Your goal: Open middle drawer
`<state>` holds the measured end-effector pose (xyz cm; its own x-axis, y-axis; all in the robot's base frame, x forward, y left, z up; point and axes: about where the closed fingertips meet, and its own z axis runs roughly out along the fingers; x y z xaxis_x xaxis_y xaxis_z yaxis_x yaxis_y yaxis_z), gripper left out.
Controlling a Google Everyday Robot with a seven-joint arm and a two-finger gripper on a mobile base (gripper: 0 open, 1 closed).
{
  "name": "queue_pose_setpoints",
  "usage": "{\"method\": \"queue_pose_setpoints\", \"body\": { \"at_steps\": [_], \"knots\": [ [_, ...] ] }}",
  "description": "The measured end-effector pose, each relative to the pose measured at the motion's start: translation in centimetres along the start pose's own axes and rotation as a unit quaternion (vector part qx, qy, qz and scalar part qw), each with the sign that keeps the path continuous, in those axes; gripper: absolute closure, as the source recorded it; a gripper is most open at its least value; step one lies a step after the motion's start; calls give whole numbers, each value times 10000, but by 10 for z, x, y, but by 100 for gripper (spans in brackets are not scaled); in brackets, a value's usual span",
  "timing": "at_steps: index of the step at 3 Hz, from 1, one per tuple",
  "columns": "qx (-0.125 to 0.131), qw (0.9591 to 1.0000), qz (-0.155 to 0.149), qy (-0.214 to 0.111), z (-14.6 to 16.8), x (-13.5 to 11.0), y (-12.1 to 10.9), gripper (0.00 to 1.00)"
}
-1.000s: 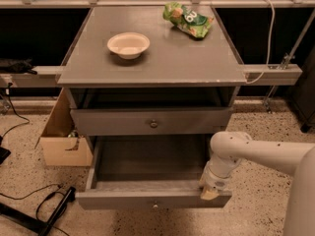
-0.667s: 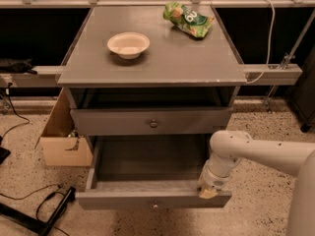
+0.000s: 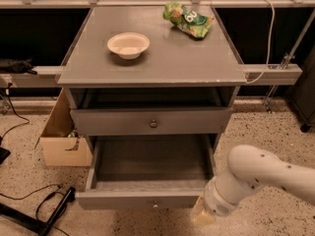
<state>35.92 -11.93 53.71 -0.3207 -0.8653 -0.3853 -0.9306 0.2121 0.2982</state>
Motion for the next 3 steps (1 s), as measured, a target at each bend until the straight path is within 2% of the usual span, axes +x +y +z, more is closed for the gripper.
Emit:
{"method": "queue_pose_setpoints", "body": {
  "at_steps": [1,2,3],
  "knots": [
    [-216,9996,72,-168,-13,-10,72,77],
    [-216,9996,72,-168,-13,-10,72,54],
    [-217,9996,72,-168,-13,-10,72,23]
  ]
}}
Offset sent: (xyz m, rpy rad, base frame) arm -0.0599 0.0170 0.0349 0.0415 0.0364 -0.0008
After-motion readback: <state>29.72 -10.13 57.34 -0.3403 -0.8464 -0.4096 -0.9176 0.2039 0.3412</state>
